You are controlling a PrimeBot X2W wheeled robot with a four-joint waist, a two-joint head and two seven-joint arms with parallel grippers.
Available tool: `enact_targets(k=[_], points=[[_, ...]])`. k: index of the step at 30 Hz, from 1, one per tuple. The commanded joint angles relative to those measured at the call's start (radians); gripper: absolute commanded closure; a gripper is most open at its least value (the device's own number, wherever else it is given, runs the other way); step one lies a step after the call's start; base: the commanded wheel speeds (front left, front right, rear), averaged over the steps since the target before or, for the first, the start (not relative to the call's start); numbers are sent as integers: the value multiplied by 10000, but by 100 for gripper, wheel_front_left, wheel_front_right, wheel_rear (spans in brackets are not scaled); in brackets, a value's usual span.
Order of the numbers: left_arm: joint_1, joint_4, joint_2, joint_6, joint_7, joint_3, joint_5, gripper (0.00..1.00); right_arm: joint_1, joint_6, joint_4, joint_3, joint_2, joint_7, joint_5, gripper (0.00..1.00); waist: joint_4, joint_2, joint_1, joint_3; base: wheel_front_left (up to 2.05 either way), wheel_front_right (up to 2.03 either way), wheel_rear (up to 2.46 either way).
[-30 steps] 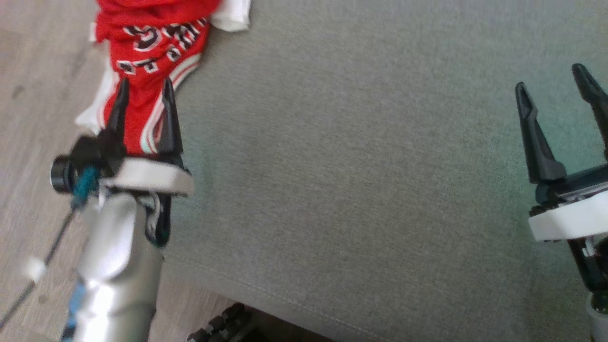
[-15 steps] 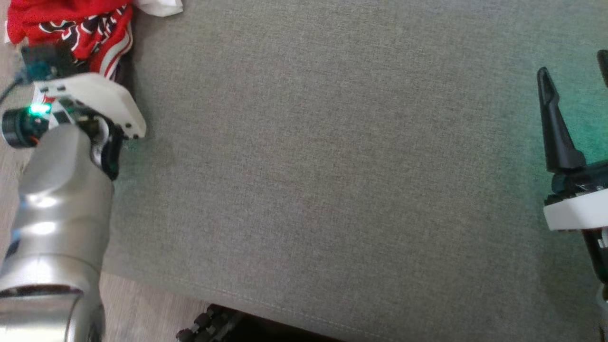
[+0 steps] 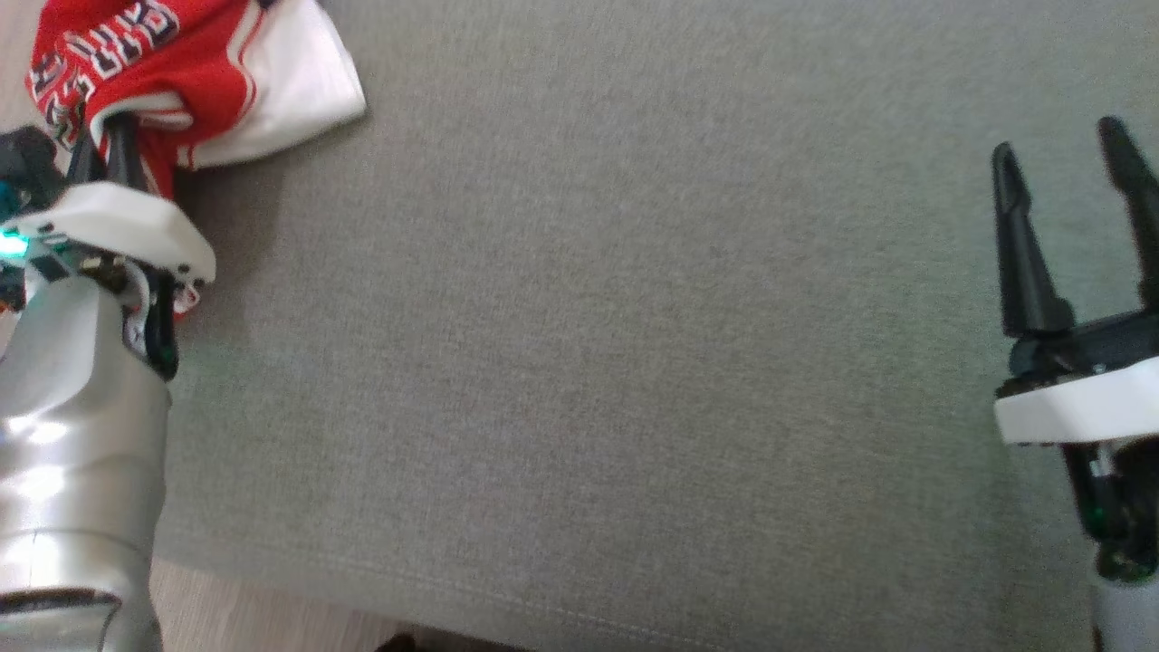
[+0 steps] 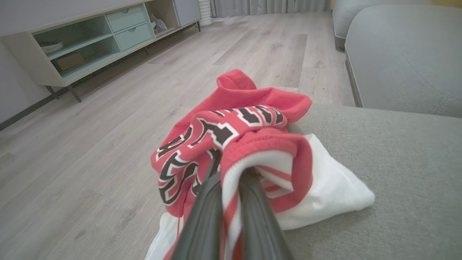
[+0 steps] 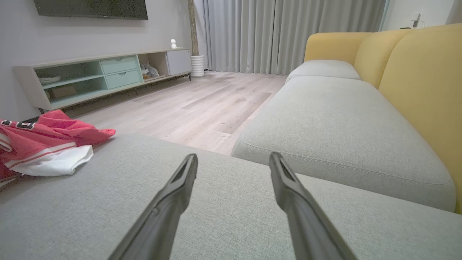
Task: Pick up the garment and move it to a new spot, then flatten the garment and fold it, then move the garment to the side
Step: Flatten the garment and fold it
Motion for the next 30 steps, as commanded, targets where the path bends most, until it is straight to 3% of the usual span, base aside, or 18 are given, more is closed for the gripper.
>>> enact_targets(k=[1, 10, 19, 23, 30], points=[[53, -448, 680, -5, -99, 184, -4, 100, 50, -17, -250, 263, 74, -121, 91, 0, -367, 0, 1, -731, 0, 0, 0], [1808, -3186, 686, 100, 631, -21, -68, 100, 527, -17, 706, 540, 792, -642, 358, 0, -1329, 0, 1, -2077, 0, 0, 0], [4036, -6750, -416, 243, 2576, -1013, -203, 100, 853, -17, 1308, 782, 1147, -914, 565, 0, -2909, 0, 1, -2401, 0, 0, 0], [4229, -7227, -894, 98, 2991, -1638, -162, 100, 853, -17, 1429, 857, 1221, -975, 607, 0, -3555, 0, 1, -2287, 0, 0, 0], [3672, -7373, -1783, -327, 3253, -3590, -16, 100, 760, -17, 1662, 827, 1362, -1244, 879, 0, -4762, 0, 1, -1561, 0, 0, 0]])
